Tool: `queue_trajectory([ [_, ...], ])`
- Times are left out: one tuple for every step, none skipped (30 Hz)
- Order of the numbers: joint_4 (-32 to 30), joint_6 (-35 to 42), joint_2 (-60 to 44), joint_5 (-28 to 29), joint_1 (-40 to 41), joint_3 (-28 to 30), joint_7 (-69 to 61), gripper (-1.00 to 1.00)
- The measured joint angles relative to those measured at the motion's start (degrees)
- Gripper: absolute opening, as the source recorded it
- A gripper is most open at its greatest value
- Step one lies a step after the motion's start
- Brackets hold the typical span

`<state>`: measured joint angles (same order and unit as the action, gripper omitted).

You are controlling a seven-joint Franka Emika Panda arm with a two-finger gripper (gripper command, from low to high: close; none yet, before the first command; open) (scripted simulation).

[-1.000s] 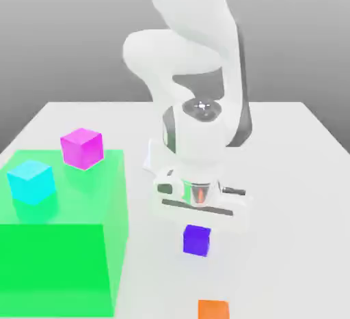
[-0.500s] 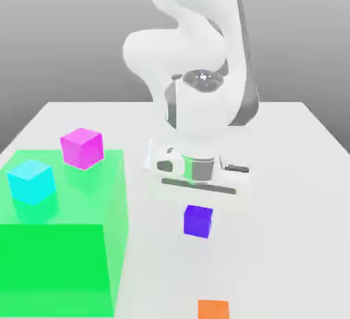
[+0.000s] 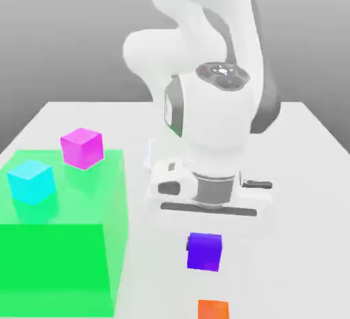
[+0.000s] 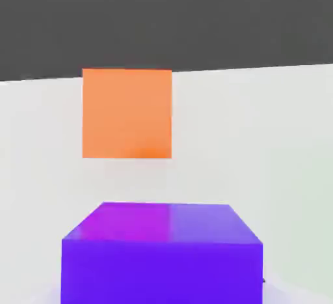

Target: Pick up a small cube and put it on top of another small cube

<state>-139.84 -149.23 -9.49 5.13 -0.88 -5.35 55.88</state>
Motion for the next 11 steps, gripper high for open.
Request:
queue_trajectory([
  [2.1, 1.1, -1.0, -0.8, 0.3, -0.3, -1.7, -1.0],
  [4.1, 2.2, -1.9, -1.6, 0.6, -0.8, -3.5, -1.0],
  [5.5, 2.2, -3.3, -2.0, 0.8, -1.0, -4.5, -1.0],
  [6.2, 1.3, -5.0, -1.9, 0.8, -0.9, -4.8, -1.0],
  [6.6, -0.2, -6.9, -1.6, 0.7, -0.8, -4.8, -1.0],
  [6.9, -1.9, -8.9, -1.3, 0.5, -0.5, -4.6, -1.0],
  [7.1, -3.6, -10.7, -0.9, 0.3, -0.3, -4.4, 1.0],
  [7.1, -3.6, -10.7, -0.9, 0.3, -0.3, -4.4, 1.0],
  [7.1, -3.6, -10.7, -0.9, 0.3, -0.3, -4.4, 1.0],
  [7.1, -3.6, -10.7, -0.9, 0.3, -0.3, -4.4, 1.0],
  [7.1, -3.6, -10.7, -0.9, 0.3, -0.3, -4.4, 1.0],
])
